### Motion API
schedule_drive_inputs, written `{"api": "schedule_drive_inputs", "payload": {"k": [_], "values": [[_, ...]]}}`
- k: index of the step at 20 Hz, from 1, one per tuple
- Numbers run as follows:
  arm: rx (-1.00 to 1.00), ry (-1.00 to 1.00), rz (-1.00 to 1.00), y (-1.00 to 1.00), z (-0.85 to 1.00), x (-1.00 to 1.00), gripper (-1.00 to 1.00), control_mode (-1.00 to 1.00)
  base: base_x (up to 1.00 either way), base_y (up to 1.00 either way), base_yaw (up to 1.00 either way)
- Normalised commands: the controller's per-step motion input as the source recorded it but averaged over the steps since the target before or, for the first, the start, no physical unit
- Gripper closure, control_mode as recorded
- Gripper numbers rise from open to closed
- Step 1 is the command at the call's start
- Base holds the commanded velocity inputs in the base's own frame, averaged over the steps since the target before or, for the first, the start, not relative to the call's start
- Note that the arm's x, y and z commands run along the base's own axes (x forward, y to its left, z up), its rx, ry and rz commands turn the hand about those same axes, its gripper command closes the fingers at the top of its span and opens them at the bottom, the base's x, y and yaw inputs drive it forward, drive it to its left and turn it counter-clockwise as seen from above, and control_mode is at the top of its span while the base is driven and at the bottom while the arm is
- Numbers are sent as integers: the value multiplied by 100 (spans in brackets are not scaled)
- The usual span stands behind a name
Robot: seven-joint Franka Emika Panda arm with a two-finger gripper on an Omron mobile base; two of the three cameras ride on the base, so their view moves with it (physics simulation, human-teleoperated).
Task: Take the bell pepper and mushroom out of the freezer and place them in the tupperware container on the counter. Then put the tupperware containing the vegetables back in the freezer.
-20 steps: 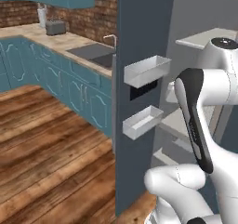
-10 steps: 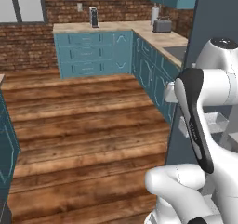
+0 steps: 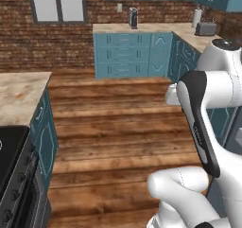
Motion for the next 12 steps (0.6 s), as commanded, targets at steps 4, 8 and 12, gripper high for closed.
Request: {"api": "schedule_drive_inputs", "payload": {"k": [4, 8, 12], "values": [[0, 0, 0, 0, 0, 0, 100, 100, 100, 41, -8], [0, 0, 0, 0, 0, 0, 100, 100, 100, 0, -14], [0, 0, 0, 0, 0, 0, 100, 100, 100, -2, -18]]}}
